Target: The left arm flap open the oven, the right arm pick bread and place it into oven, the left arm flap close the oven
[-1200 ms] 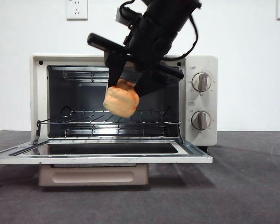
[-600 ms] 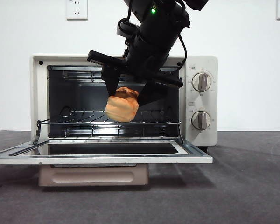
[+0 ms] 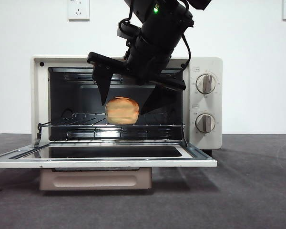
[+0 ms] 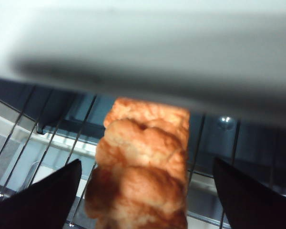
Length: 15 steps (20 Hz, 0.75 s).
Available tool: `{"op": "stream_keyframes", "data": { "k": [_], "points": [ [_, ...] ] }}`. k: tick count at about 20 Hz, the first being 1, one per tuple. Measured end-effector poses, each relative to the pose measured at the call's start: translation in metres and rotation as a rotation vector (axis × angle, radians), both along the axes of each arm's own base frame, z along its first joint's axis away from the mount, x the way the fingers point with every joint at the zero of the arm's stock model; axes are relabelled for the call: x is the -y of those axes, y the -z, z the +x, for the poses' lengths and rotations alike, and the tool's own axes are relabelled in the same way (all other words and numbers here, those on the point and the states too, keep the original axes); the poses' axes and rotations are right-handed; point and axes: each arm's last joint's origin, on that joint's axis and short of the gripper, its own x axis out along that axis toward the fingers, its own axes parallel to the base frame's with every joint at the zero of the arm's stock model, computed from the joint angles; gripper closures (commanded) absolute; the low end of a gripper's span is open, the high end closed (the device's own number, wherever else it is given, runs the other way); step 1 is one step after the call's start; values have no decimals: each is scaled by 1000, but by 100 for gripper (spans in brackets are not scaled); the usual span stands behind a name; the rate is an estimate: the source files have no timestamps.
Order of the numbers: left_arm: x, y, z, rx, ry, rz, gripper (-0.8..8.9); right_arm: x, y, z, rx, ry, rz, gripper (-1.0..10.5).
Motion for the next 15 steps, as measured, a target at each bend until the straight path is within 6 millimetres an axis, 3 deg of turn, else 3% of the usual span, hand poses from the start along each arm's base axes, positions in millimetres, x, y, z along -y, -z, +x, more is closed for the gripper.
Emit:
{"op": "stream_keyframes", "data": {
  "k": [3, 9, 15],
  "points": [
    [0, 0, 0, 0, 0, 0, 798, 4, -17, -7, 23, -7, 24, 508],
    [0, 0, 0, 3, 3, 2, 798, 17, -68, -46, 47, -160, 45, 508],
    [1, -3, 2, 39, 4, -14, 798, 62, -114, -92, 105, -331, -99, 516]
  ]
}}
